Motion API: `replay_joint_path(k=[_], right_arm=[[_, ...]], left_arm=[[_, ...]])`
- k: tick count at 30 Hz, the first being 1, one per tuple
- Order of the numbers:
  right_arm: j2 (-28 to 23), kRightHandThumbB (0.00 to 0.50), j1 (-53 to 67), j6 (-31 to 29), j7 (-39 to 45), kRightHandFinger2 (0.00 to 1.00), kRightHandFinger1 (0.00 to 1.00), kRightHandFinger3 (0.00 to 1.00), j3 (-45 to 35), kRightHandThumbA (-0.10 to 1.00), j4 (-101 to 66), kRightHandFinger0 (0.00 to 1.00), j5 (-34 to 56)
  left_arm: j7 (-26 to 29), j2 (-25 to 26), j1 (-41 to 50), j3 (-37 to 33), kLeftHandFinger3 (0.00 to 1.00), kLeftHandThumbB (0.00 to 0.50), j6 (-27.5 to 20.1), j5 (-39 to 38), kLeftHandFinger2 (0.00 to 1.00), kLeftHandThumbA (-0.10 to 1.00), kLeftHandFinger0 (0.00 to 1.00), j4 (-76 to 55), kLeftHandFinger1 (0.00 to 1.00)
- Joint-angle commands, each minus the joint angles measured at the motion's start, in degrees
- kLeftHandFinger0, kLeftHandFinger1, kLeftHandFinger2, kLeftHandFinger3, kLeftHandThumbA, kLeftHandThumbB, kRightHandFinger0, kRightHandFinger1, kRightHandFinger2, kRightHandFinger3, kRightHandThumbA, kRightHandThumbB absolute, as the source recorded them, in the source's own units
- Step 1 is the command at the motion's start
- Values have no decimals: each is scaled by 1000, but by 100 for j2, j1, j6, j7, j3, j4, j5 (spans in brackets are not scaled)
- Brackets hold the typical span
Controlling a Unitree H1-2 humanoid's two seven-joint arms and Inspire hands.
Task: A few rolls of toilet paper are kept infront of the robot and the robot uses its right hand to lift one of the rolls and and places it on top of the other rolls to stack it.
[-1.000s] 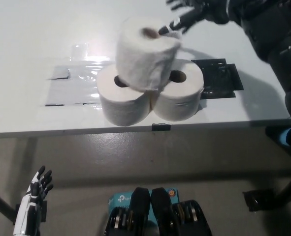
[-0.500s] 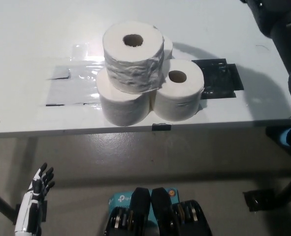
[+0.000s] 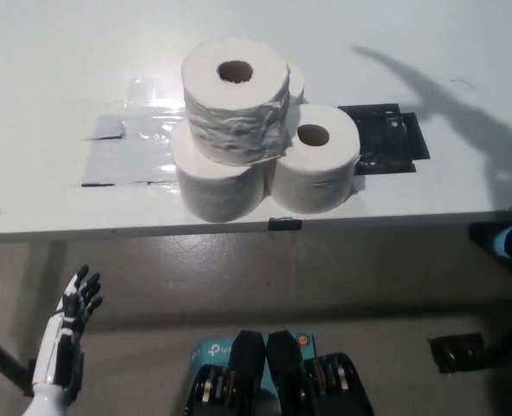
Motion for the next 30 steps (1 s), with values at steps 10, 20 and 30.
replay_joint_path(k=[10, 20, 30], right_arm=[[-1725, 241, 1942, 1057, -726, 1000, 1000, 1000, -2891, 1000, -7831, 1000, 1846], [-936, 281, 5474, 572, -1546, 1000, 1000, 1000, -4033, 1000, -9582, 1000, 3415], [849, 329, 8390, -481, -1563, 1000, 1000, 1000, -2851, 1000, -9948, 1000, 3352]], left_arm=[[-82, -81, -763, 1, 1000, 218, 58, -326, 1000, 1000, 1000, 130, 1000], [-127, -57, -151, 25, 1000, 184, -61, -287, 1000, 1000, 1000, 57, 1000], [-198, -93, 587, -11, 1000, 200, -175, -307, 1000, 1000, 1000, -21, 1000]])
